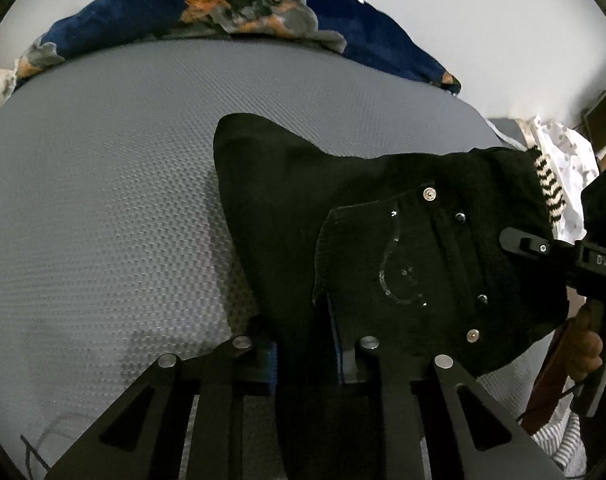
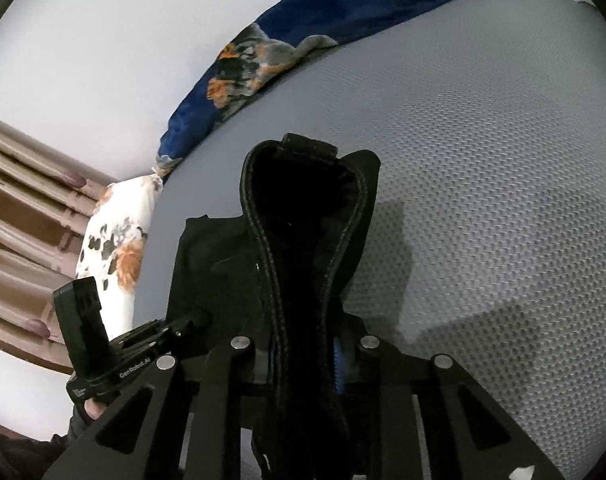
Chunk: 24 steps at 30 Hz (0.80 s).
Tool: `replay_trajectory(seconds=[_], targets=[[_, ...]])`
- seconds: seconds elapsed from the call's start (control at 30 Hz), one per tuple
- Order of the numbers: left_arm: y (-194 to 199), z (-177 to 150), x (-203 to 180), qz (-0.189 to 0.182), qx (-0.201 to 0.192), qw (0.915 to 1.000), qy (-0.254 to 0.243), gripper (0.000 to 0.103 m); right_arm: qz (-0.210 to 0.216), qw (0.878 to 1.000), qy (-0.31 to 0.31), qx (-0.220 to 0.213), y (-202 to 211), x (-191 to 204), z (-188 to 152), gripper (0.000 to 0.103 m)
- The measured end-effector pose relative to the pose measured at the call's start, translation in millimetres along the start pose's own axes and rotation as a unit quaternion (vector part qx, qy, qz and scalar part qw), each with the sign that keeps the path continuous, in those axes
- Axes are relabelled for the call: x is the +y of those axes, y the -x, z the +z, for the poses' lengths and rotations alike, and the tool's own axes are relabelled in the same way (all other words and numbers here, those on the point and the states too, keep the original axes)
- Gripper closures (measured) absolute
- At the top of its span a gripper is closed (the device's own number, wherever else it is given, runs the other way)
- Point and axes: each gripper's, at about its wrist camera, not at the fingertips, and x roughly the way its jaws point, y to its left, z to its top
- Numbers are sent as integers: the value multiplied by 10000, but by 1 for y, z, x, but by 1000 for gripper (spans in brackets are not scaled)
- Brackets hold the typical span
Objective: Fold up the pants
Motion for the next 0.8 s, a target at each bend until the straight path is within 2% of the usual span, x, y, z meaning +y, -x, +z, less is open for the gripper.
replay_trajectory(seconds=[0.3, 0.57, 0.8], targets=[[18, 23, 30, 169, -337, 9993, 43, 84, 211, 9995, 219, -20, -30, 29, 30, 84], [15, 68, 66, 448, -583, 9973, 51, 84, 305, 9987, 403, 34, -71, 48, 79, 84], [3, 103, 93, 644, -634, 9958, 165, 84, 244, 9985, 487, 87, -109, 60, 116, 84]])
